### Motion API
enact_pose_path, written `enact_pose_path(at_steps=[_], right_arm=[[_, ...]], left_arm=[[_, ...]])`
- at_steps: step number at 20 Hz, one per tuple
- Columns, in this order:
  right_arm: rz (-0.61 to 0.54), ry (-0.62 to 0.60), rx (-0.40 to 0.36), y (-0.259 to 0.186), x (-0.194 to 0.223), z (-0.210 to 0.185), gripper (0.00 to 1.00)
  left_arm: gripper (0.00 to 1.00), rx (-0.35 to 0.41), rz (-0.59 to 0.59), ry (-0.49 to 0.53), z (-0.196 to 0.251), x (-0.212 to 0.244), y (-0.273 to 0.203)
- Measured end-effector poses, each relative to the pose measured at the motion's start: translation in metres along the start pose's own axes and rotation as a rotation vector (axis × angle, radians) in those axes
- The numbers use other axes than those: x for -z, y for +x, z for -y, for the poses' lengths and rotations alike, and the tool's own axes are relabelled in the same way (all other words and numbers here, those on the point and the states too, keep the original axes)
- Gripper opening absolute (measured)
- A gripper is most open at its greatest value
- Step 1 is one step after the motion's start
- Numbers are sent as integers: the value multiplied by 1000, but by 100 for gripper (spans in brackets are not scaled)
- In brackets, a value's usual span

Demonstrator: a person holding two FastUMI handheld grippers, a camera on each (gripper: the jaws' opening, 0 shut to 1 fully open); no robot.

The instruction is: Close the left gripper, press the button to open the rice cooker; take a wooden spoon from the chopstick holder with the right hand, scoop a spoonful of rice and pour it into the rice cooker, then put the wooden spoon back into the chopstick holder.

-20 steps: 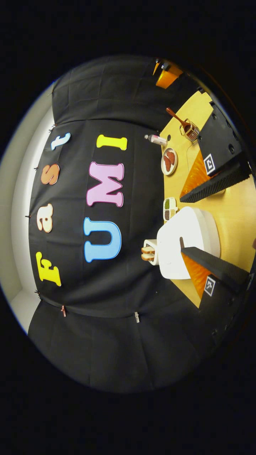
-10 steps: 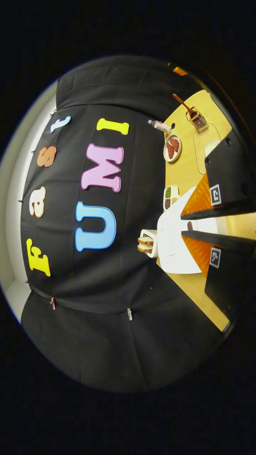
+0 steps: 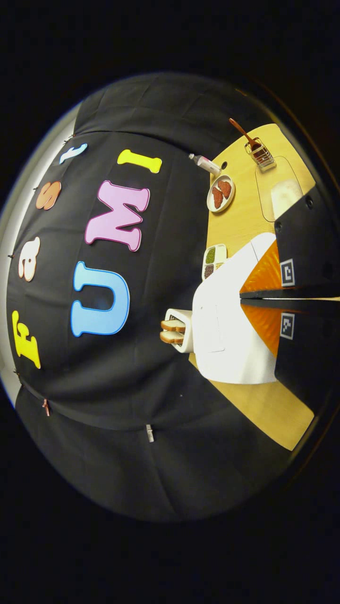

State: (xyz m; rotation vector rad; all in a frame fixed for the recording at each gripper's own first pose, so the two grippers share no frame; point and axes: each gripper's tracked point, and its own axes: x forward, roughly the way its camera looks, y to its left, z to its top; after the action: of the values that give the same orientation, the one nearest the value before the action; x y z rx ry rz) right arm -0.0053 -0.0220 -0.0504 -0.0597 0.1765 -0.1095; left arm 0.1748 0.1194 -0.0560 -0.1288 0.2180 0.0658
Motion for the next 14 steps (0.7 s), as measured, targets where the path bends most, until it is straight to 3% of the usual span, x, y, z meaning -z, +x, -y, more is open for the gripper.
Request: enact_pose_path(at_steps=[6,14], right_arm=[[-49,-21,26,1,12,2,98],[-51,-38,35,1,8,3,98]], left_arm=[[7,-2,-76,-17,-8,21,38],[7,-4,-96,6,-8,37,42]])
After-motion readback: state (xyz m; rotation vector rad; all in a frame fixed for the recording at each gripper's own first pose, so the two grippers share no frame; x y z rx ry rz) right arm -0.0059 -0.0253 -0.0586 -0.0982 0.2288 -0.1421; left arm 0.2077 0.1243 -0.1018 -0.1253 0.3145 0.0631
